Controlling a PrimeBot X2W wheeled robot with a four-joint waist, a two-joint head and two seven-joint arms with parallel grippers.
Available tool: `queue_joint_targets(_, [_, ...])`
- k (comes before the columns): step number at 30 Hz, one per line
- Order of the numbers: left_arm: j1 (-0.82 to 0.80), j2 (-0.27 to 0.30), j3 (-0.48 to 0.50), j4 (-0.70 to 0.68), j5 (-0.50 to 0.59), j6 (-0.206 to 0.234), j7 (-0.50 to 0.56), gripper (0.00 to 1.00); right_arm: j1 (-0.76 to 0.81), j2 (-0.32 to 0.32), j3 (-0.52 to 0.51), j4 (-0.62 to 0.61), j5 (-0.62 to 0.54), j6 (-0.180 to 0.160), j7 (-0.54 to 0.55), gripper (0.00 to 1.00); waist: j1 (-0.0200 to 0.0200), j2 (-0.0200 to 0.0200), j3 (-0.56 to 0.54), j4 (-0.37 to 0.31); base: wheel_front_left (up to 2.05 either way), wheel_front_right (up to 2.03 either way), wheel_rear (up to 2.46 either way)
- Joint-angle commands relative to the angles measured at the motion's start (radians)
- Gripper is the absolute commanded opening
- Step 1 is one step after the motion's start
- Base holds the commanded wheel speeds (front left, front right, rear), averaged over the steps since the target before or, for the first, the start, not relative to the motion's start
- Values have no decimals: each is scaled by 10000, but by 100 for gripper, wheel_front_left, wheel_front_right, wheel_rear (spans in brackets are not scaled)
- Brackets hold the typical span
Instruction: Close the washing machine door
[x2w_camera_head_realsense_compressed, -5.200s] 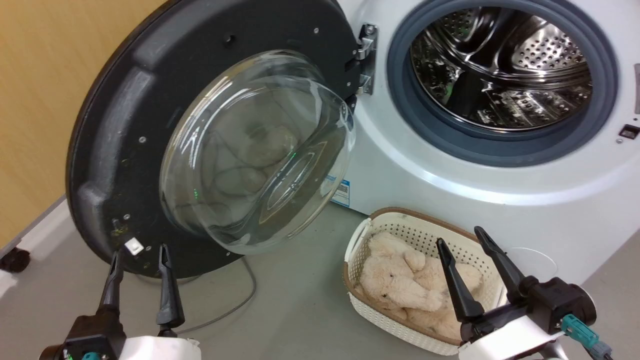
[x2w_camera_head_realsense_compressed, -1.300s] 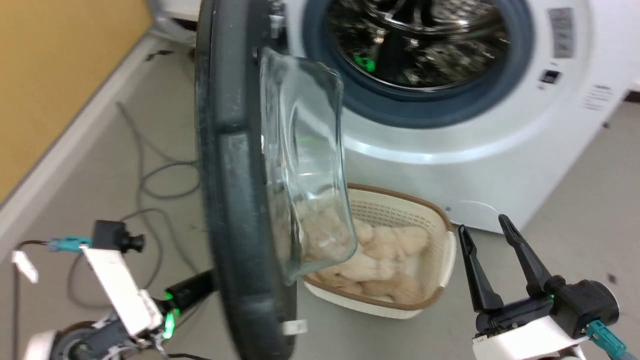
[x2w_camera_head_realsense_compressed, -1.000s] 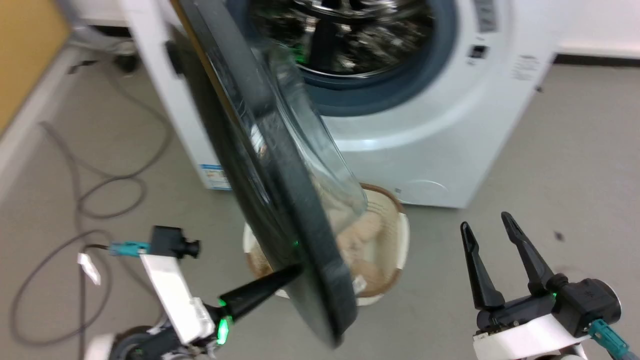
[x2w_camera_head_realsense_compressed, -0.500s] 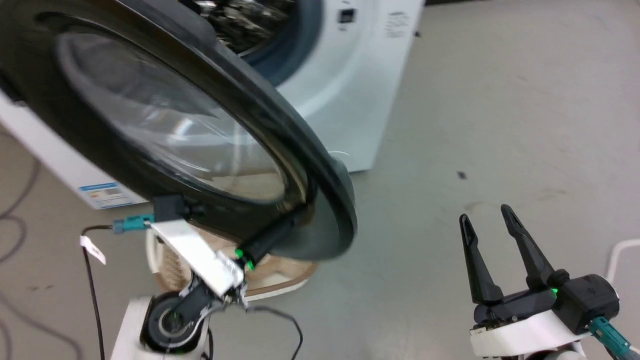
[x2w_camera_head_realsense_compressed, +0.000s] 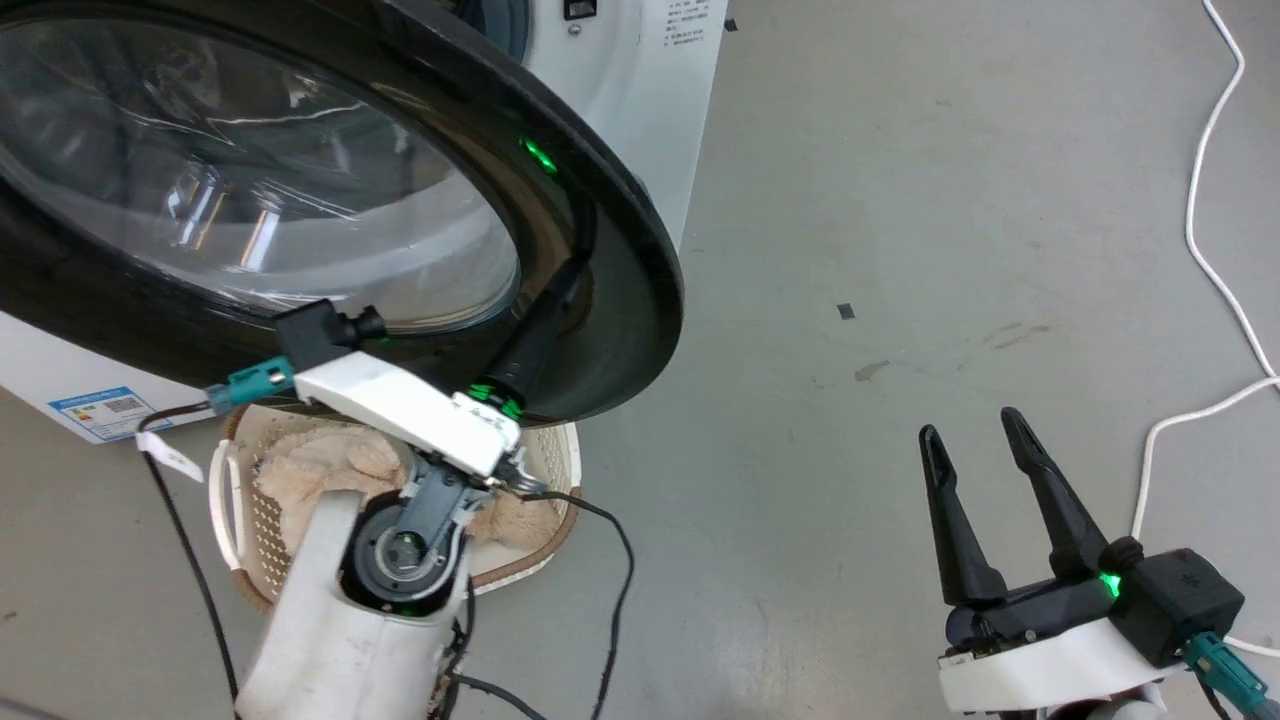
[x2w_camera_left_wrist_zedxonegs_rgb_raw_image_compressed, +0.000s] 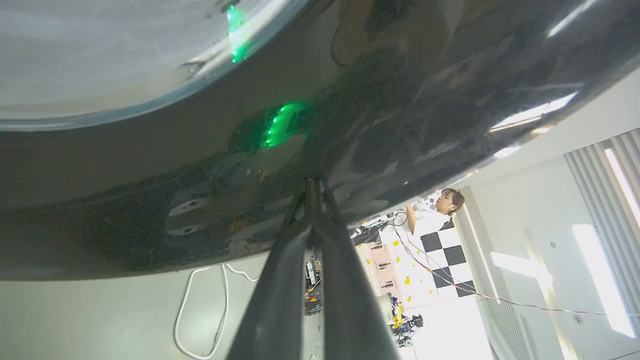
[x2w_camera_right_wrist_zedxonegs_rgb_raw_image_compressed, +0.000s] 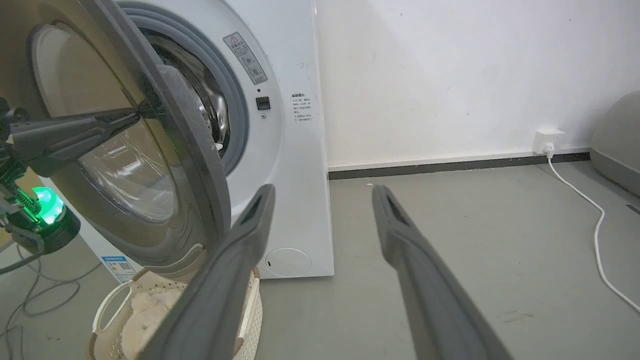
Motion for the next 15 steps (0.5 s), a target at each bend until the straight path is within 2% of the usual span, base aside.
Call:
queue_joint_targets(1, [-128, 30, -211, 119, -107, -47, -193, 0, -96, 49, -5, -40, 129, 6, -42, 100, 0, 0, -65, 94, 0, 0, 0])
queue_joint_targets(8, [562, 650, -1238, -120, -406, -47, -381, 0, 12, 50, -103, -22, 63, 6, -42, 100, 0, 0, -449, 721, 0, 0, 0])
queue_joint_targets(12, [1406, 1521, -2177, -422, -77, -47, -322, 0, 157, 50, -209, 19, -15, 6, -42, 100, 0, 0, -849, 1241, 0, 0, 0])
queue_joint_targets(15, [1835, 2409, -2914, -576, 829, -47, -878, 0, 297, 50, -285, 38, -89, 6, -42, 100, 0, 0, -1141, 1667, 0, 0, 0])
